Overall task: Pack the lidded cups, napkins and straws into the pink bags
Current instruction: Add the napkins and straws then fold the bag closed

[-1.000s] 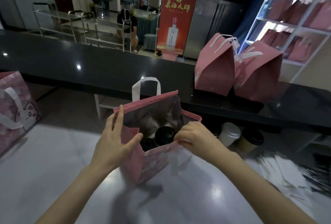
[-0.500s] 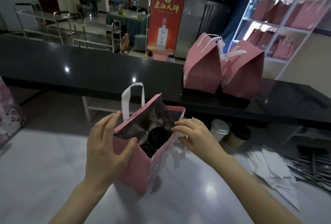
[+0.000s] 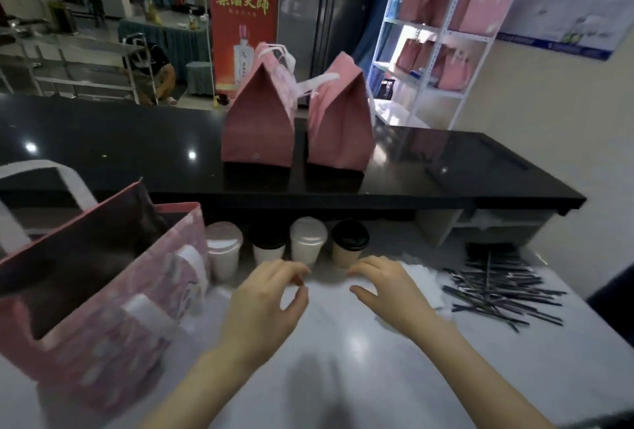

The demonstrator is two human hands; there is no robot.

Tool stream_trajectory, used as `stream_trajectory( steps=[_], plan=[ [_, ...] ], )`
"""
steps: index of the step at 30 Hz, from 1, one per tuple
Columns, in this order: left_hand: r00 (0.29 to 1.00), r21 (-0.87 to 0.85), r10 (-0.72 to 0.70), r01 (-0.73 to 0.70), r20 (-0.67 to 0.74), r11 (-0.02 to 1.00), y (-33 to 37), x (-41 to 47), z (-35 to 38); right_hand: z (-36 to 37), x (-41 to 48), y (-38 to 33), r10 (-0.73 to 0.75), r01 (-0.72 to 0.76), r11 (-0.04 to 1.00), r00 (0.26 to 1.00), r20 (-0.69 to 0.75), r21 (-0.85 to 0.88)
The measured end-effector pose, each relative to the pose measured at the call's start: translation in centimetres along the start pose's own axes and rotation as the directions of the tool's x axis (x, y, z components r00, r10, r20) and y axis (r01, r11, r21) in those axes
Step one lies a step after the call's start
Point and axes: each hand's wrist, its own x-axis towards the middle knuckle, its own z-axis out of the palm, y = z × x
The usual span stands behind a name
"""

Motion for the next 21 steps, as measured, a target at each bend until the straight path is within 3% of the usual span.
stream_trajectory(
  steps=[5, 9, 14, 21],
  plan=[
    [0.953, -0.027, -0.142, 0.154, 0.268, 0.988, 1.6, 1.7, 11.9, -0.2, -2.8, 10.9, 0.208, -0.207, 0.978, 0.975, 0.083, -0.021],
    [0.899, -0.034, -0.199, 0.23, 0.389, 0.973, 2.5, 3.3, 19.4, 0.9, -3.5, 16.7, 0.264, -0.258, 0.964, 0.946, 0.187, -0.055],
    [0.843, 0.037, -0.139, 0.14, 0.52, 0.989, 2.8, 4.8, 25.7, 3.3, -3.6, 20.4, 0.236, -0.205, 0.971, 0.916, 0.324, -0.125],
    [0.8, 0.151, -0.084, -0.008, 0.594, 0.989, 2.3, 5.0, 29.8, 6.1, -3.9, 21.9, 0.126, -0.119, 0.992, 0.964, 0.233, -0.045]
  ],
)
